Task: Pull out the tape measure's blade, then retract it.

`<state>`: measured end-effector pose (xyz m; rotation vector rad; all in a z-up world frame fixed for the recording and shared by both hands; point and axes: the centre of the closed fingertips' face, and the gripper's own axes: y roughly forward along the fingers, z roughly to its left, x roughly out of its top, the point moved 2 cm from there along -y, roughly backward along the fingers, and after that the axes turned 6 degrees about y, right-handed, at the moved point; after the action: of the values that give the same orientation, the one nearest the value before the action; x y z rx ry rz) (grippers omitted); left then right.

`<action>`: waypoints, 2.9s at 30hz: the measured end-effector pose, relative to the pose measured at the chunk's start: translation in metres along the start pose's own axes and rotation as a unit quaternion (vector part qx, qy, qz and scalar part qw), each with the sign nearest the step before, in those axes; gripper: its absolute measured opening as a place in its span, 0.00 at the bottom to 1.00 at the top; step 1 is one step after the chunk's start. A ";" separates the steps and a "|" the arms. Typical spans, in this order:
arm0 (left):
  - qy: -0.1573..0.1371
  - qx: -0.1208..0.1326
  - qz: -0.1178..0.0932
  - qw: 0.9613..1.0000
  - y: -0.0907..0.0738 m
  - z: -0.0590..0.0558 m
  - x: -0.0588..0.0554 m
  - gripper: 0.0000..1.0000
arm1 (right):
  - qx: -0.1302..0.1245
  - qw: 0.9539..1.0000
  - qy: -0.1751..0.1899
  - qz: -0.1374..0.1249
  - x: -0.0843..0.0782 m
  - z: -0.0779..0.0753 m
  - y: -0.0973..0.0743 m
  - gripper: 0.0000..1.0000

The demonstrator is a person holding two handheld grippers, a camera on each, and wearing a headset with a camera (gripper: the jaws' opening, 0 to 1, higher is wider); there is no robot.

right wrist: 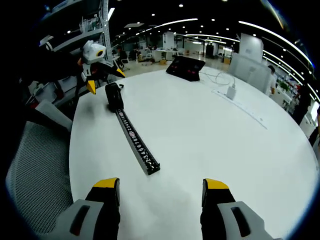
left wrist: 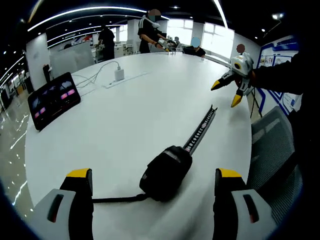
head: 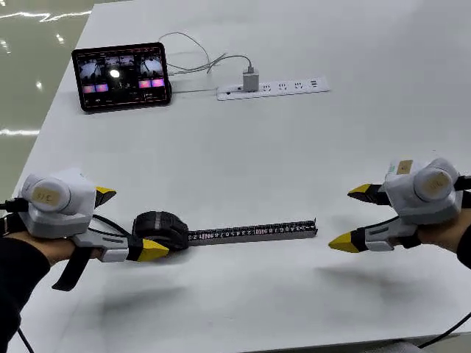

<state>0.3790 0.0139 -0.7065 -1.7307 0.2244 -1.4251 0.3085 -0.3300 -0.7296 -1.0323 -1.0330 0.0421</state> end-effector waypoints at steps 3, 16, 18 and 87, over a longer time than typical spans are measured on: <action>-0.009 0.009 -0.011 1.000 -0.005 0.003 -0.003 0.99 | -0.009 1.000 0.010 -0.002 -0.006 -0.003 -0.003 0.66; -0.051 0.051 -0.060 0.996 -0.031 0.006 -0.018 0.99 | -0.043 0.997 0.046 -0.042 -0.020 -0.010 -0.035 0.84; -0.060 0.053 -0.059 0.995 -0.034 0.006 -0.022 0.99 | -0.048 0.997 0.048 -0.042 -0.024 -0.010 -0.039 0.85; -0.075 0.127 -0.047 0.988 -0.042 -0.014 -0.027 0.99 | -0.094 0.994 0.037 -0.029 -0.050 -0.002 -0.090 0.99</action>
<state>0.3421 0.0493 -0.6971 -1.6431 -0.1173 -1.3193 0.2450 -0.4054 -0.6989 -1.1644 -1.0122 -0.1418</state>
